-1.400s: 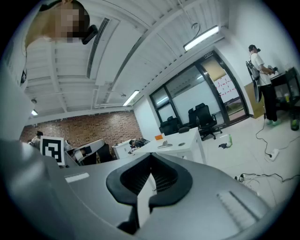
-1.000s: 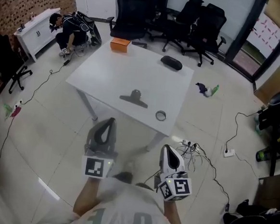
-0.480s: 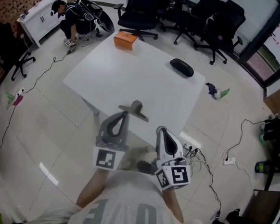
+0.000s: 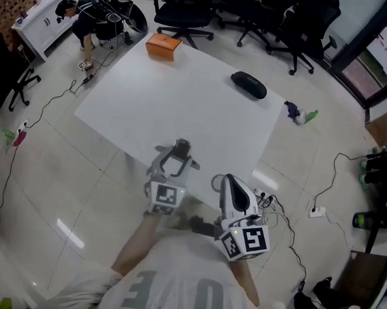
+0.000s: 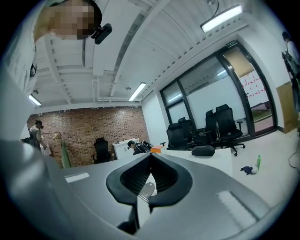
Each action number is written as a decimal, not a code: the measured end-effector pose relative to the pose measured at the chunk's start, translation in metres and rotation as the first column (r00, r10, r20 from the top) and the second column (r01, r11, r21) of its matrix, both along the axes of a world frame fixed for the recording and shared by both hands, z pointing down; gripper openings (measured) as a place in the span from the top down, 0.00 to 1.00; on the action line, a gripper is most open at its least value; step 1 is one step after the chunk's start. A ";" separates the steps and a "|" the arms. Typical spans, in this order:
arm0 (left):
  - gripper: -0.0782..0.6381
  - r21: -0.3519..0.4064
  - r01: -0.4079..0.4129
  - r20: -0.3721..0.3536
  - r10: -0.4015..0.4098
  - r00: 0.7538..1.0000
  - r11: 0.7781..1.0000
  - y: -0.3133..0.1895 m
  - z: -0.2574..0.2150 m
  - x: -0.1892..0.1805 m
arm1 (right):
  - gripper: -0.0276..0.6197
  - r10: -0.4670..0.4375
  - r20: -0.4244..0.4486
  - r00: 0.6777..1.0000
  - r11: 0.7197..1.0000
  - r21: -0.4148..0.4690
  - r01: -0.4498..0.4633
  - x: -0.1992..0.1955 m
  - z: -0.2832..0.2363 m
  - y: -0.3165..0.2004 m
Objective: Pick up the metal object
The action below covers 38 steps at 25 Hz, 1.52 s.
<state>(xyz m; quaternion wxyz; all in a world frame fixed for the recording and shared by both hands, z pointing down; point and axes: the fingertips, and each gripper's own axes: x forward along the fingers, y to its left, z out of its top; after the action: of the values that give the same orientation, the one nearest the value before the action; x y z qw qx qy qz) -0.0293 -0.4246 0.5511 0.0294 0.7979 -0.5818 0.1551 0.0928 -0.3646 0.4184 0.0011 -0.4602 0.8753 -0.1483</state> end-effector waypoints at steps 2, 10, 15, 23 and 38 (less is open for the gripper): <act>0.59 -0.067 0.004 0.017 -0.003 1.000 0.998 -0.007 0.027 -0.002 | 0.94 0.028 -0.009 1.000 1.000 -0.010 -0.028 0.011 0.004 -0.006; 0.52 -0.229 0.008 0.010 -0.006 1.000 0.973 -0.038 0.071 -0.006 | 0.94 0.131 -0.028 0.991 0.991 -0.015 -0.132 0.048 0.008 -0.036; 0.51 -0.301 0.026 -0.016 -0.033 0.999 0.953 -0.049 0.080 0.001 | 0.94 0.118 -0.047 0.992 0.992 -0.034 -0.120 0.051 0.014 -0.047; 0.49 -0.321 0.077 -0.023 -0.089 0.996 0.944 -0.054 0.083 -0.005 | 0.94 0.080 -0.048 0.996 0.995 -0.050 -0.082 0.040 0.022 -0.055; 0.50 0.279 0.098 -0.265 -0.022 0.964 0.955 -0.030 -0.183 -0.010 | 0.94 0.028 0.051 0.998 0.999 0.019 -0.029 0.019 -0.014 -0.056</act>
<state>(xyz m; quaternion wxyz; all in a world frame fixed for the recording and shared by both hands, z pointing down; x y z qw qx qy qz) -0.0397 -0.4551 0.3678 -0.0075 0.7887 -0.6135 -0.0382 0.1120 -0.4206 0.4039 0.0300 -0.4687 0.8698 -0.1513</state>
